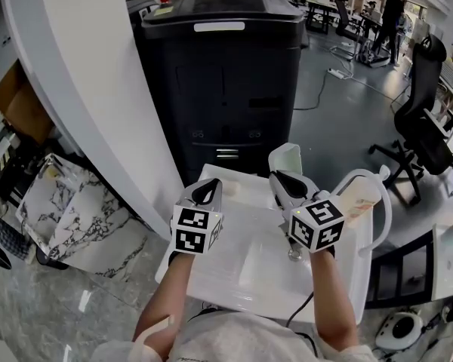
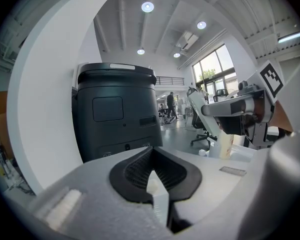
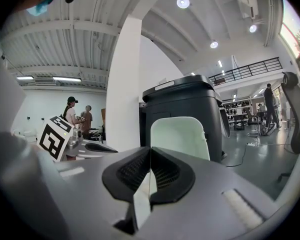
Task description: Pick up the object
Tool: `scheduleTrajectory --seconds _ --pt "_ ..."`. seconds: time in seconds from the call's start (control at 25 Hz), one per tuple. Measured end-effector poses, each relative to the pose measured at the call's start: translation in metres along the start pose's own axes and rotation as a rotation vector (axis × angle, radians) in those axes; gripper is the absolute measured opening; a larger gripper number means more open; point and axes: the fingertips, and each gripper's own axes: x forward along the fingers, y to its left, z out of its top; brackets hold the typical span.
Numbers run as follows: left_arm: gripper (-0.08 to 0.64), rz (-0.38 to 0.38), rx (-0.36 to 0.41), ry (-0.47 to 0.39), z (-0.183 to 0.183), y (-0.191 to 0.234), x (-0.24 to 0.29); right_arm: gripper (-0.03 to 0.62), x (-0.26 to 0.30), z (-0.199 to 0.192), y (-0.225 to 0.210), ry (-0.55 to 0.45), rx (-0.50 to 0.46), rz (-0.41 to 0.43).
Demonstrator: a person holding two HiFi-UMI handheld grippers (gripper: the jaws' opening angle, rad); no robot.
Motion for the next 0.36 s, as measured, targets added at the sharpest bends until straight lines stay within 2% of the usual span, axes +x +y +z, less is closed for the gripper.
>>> scheduleTrajectory --seconds 0.36 --pt "0.006 0.004 -0.001 0.000 -0.0019 0.0026 -0.0029 0.009 0.0002 -0.0054 0.0042 0.008 0.000 0.006"
